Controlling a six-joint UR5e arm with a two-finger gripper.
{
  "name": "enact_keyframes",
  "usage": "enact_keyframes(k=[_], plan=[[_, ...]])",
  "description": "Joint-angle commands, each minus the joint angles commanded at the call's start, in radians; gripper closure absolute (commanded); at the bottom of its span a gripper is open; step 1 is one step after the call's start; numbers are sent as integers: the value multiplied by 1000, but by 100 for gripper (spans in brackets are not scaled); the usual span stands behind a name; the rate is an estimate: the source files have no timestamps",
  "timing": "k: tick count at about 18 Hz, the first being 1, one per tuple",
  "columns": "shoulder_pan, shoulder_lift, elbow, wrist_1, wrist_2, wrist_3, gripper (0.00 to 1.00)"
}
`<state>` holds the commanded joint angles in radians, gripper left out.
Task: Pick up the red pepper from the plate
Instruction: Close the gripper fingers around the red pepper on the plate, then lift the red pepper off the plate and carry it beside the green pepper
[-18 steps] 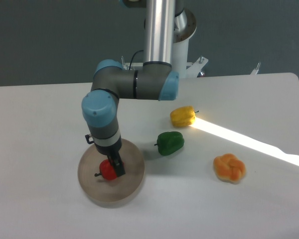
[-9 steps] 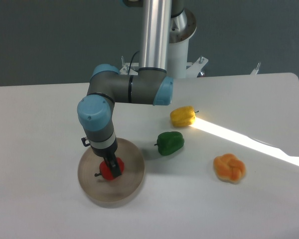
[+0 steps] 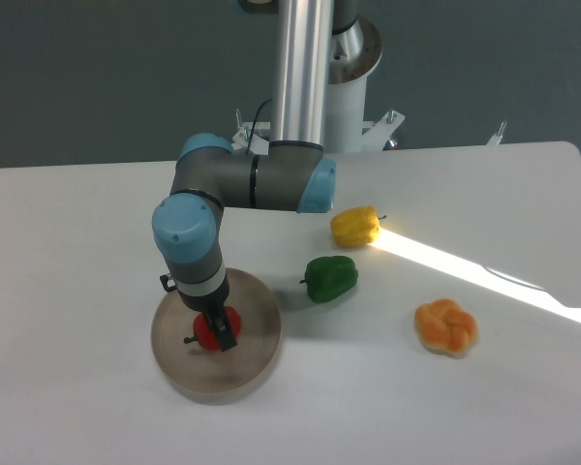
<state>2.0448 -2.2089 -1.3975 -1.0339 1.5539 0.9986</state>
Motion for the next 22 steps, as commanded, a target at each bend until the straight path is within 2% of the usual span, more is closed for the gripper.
enact_keyframes(k=[4,7,10,13,22], plan=[[0,-11,2,8,0,-3,3],[0,-11,2,8,0,-3,12],[0,-12,2,8,0,-2,29],[0,-12,3,8,2,0,37],[11,8,35,-6,3,14,41]])
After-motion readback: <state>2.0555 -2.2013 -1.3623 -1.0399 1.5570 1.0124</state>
